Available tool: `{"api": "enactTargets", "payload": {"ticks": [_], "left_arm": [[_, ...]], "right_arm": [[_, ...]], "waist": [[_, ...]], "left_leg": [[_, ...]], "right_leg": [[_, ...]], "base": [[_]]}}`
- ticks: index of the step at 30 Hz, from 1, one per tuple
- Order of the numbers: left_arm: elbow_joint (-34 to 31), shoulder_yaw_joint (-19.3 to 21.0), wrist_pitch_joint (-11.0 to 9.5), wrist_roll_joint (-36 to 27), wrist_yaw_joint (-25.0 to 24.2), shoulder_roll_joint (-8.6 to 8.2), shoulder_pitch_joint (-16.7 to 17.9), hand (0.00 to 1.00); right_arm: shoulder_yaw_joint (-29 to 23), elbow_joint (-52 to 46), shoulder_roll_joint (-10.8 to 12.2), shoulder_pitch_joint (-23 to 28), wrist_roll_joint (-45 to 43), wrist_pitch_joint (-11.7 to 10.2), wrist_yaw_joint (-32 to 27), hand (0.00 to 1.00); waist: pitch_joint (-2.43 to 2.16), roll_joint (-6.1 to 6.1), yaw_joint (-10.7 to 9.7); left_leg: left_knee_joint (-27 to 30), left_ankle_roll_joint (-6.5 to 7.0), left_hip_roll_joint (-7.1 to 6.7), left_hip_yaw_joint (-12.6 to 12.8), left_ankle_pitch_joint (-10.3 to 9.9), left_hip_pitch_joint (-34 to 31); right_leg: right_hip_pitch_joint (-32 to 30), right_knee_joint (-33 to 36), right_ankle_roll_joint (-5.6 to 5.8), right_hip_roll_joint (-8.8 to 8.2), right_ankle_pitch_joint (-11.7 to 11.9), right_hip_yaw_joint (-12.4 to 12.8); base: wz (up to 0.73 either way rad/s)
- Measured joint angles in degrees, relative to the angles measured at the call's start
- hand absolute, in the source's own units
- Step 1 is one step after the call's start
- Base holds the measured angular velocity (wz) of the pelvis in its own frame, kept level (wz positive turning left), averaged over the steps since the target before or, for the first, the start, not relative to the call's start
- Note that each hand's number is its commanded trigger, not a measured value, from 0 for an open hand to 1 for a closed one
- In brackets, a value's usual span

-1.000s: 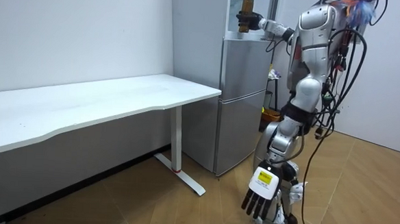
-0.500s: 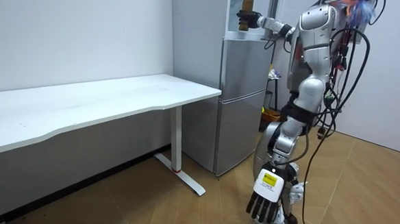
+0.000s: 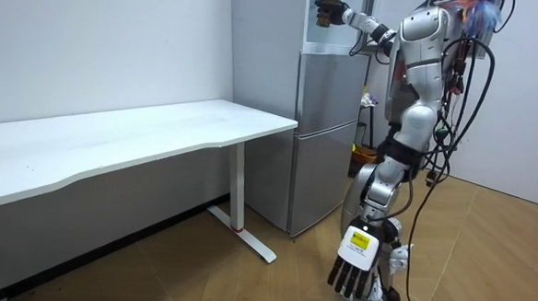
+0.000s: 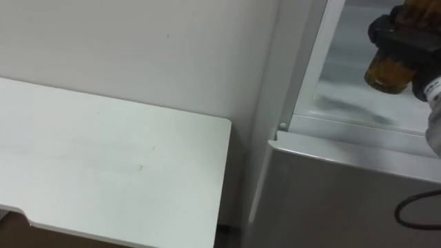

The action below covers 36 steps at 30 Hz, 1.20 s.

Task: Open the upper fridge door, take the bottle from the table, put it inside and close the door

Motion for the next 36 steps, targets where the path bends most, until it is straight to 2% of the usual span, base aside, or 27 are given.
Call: {"api": "enactTargets", "payload": {"ticks": [5, 8, 12, 14, 17, 22, 27, 30, 36], "left_arm": [[-0.19, 0.12, 0.56, 0.48, 0.0, 0.18, -0.03, 0.0], [-0.51, 0.27, 1.56, 0.46, -0.01, 0.19, 0.0, 0.0], [-1.17, 0.36, 3.28, 0.43, -0.01, 0.2, 0.47, 0.0], [-1.63, 0.37, 3.34, 0.43, -0.01, 0.22, 0.71, 0.0], [-2.22, 0.35, 3.34, 0.39, -0.02, 0.21, 0.8, 0.0], [-2.16, 0.33, 3.3, 0.31, -0.04, 0.54, 0.75, 0.0], [-1.8, 0.33, 3.23, 0.26, -0.03, 1.34, 0.9, 0.0], [-1.67, 0.34, 3.26, 0.06, -0.74, 1.39, 1.55, 0.0], [-1.68, 0.34, 3.3, -0.25, -1.53, 1.41, 2.79, 0.0]], "right_arm": [[0.39, 1.78, 0.0, -0.18, -0.07, 0.12, 0.8, 1.0], [0.41, 5.82, 0.0, -1.4, -0.03, 1.13, 1.63, 1.0], [2.65, 11.34, 0.0, -4.96, -0.07, 3.72, 1.49, 1.0], [3.78, 13.57, 0.0, -6.38, -0.03, 4.07, 1.5, 1.0], [6.85, 17.35, 0.0, -8.31, -0.21, 4.13, 2.03, 1.0], [8.31, 20.31, -0.25, -8.55, -0.53, 4.26, 2.75, 1.0], [8.45, 24.28, -0.72, -8.55, -0.5, 3.38, 2.21, 1.0], [8.44, 24.22, -0.76, -8.55, -0.8, 3.08, 2.1, 1.0], [8.44, 24.24, -0.81, -8.55, -1.17, 2.79, 2.09, 1.0]], "waist": [[-0.03, -0.04, 0.74], [-0.04, -0.06, 0.95], [-0.04, -0.06, 0.87], [-0.04, -0.06, 0.88], [-0.05, -0.14, 1.27], [-0.01, -0.3, 3.1], [0.53, -0.33, 5.42], [0.78, 0.05, 5.65], [0.71, 0.43, 5.53]], "left_leg": [[0.27, 0.0, -0.02, -0.29, 0.0, -0.41], [0.4, -0.01, -0.02, -0.44, 0.01, -0.64], [0.42, -0.09, 0.0, -0.52, 0.06, -0.91], [0.39, -0.09, 0.0, -0.48, 0.07, -0.85], [0.27, -0.09, 0.0, -0.37, 0.07, -0.55], [0.3, -0.09, 0.0, -0.57, 0.07, -0.38], [0.29, -0.22, -0.01, -1.56, -0.04, 0.83], [0.55, -0.23, -0.01, -1.86, -0.04, 0.69], [1.04, -0.34, -0.02, -2.3, 0.04, 0.22]], "right_leg": [[-0.11, 0.01, 0.0, 0.0, 0.0, -0.39], [-0.22, 0.04, 0.0, 0.0, 0.0, -0.47], [-0.43, 0.05, 0.0, 0.03, 0.0, -0.53], [-0.38, 0.05, 0.0, 0.03, 0.0, -0.51], [-0.18, 0.04, 0.0, 0.03, 0.0, -0.43], [0.06, -0.02, 0.0, 0.03, 0.0, -0.54], [1.64, -0.18, 0.0, 0.1, 0.0, -1.81], [1.77, -0.16, 0.0, 0.1, 0.0, -2.13], [1.82, -0.12, 0.0, 0.11, 0.0, -3.34]], "base": [[0.03], [0.02], [0.01], [0.0], [0.0], [0.01], [0.08], [0.01], [0.05]]}}
